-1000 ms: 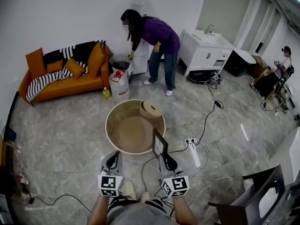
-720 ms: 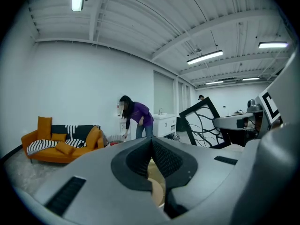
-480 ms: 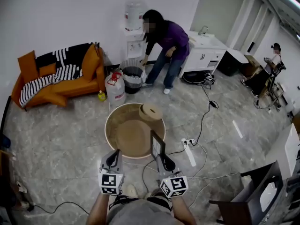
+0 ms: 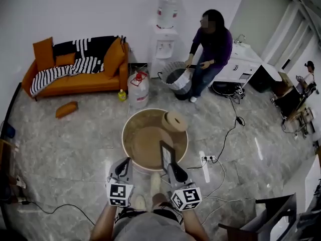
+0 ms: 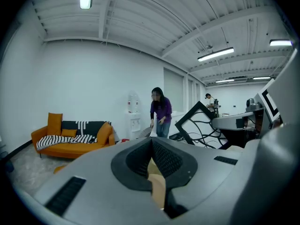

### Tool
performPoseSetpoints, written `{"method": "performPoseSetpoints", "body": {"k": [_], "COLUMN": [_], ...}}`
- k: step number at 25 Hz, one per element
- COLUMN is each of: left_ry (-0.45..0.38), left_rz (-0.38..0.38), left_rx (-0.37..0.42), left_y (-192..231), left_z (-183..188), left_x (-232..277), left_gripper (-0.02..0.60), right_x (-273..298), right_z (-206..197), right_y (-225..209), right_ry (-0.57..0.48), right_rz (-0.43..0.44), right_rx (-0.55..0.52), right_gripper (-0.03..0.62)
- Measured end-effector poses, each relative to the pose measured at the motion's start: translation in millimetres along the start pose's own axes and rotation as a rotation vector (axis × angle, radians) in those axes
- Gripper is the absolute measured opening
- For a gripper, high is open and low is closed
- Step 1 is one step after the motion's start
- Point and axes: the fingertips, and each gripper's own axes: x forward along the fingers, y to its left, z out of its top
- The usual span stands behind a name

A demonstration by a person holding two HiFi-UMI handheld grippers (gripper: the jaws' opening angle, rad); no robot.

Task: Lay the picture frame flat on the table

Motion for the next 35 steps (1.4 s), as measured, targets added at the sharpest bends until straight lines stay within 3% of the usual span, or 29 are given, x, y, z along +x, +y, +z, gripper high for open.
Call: {"method": "performPoseSetpoints", "body": {"k": [18, 26, 35], "left_ry": [0.087, 0.107, 0.137], "left_rz": [0.225, 0.273, 0.264], "left_rx": [-0.082, -0.098, -0.111], "left_y": [97, 126, 130], "left_z": [-6, -14, -32], "left_x": [181, 224, 248], "left_gripper": [0.015, 0.015, 0.015], "right_x": [238, 302, 322], "right_z": [-3, -14, -38], "right_y": [-97, -113, -122], "right_ry": [0.109, 0.156, 0.188], "right_rz": [0.206, 0.246, 0.250], "right_rx": [0.034, 0.055, 0.088], "right_gripper": [0.066, 0.066, 0.066]}}
